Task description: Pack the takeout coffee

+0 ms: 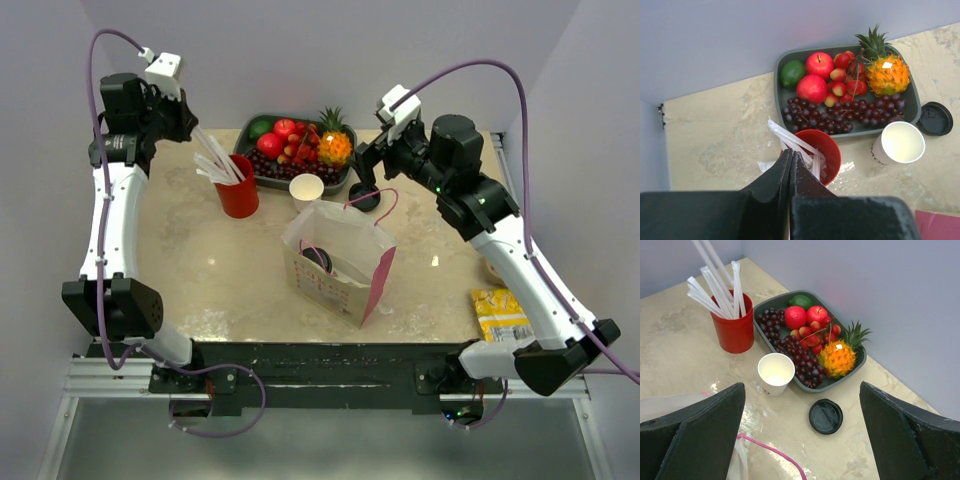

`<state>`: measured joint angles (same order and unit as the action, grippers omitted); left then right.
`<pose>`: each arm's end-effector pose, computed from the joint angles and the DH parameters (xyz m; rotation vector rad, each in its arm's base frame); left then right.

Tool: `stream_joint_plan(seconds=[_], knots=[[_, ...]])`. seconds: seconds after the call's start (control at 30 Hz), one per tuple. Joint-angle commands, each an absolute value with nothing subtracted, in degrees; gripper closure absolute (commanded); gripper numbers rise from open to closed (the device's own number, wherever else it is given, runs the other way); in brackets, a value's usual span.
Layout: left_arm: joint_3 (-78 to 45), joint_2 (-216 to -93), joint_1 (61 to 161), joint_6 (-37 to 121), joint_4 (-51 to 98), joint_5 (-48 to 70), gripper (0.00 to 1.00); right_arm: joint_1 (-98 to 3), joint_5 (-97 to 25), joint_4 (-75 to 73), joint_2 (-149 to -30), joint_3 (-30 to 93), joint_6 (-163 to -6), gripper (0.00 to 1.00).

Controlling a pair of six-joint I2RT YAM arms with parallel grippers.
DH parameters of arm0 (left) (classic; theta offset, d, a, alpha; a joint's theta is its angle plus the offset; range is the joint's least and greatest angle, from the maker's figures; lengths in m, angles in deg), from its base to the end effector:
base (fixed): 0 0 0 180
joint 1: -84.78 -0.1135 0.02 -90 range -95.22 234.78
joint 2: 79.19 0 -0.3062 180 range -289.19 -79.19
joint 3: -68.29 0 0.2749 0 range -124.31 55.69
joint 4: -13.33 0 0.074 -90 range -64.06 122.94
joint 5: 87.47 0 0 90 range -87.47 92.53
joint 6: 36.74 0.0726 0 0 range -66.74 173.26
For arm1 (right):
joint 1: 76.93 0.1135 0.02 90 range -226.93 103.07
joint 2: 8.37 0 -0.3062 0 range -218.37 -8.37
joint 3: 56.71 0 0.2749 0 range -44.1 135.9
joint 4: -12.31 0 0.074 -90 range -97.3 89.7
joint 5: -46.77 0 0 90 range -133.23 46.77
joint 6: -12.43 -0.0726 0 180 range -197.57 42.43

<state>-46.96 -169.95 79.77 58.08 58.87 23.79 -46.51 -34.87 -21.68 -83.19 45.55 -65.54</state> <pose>0.4072 0.0093 0.4827 0.2422 1.9043 -0.2440 0.2781 0.1755 0.5191 -0.7159 1.5385 0.3635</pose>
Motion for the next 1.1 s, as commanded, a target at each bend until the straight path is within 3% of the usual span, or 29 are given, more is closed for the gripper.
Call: stream_joint_plan(seconds=[0.0, 0.03, 0.1, 0.3, 0.47, 0.5, 0.53, 0.63, 0.87, 1.07], knots=[[-45.3, -170.0, 80.1, 55.2, 57.2, 27.0, 0.94, -47.0, -36.1, -19.4, -81.1, 45.1, -65.4, 0.01], [-45.3, -170.3, 80.1, 54.4, 57.2, 27.6, 0.87, -47.0, -36.1, -19.4, -81.1, 45.0, -65.4, 0.01], [-45.0, -170.3, 80.2, 54.1, 56.9, 28.0, 0.84, -47.1, -36.2, -19.3, -81.1, 44.8, -65.3, 0.01], [-44.2, -169.9, 80.1, 54.1, 57.7, 28.2, 1.00, -47.3, -36.0, -18.2, -81.0, 43.5, -65.6, 0.01], [-42.8, -168.6, 80.1, 55.1, 58.2, 27.8, 1.00, -47.4, -35.4, -17.4, -81.9, 43.2, -66.3, 0.01], [-42.6, -168.2, 80.0, 55.5, 58.3, 27.1, 0.94, -47.4, -35.4, -17.4, -81.9, 43.3, -66.2, 0.01], [-41.9, -167.4, 80.0, 56.8, 58.2, 24.4, 0.81, -47.4, -35.4, -17.3, -82.0, 43.3, -66.3, 0.01], [-41.3, -166.6, 78.6, 59.3, 56.7, 13.0, 0.63, -47.4, -35.5, -17.4, -82.3, 42.9, -66.1, 0.01], [-48.3, -179.5, 72.5, 56.1, 61.4, 8.4, 0.55, -47.4, -34.9, -18.2, -83.3, 43.4, -66.3, 0.01], [-60.8, -197.4, 74.0, 53.6, 60.8, 9.0, 0.59, -47.4, -35.3, -20.4, -85.1, 44.3, -66.0, 0.01]])
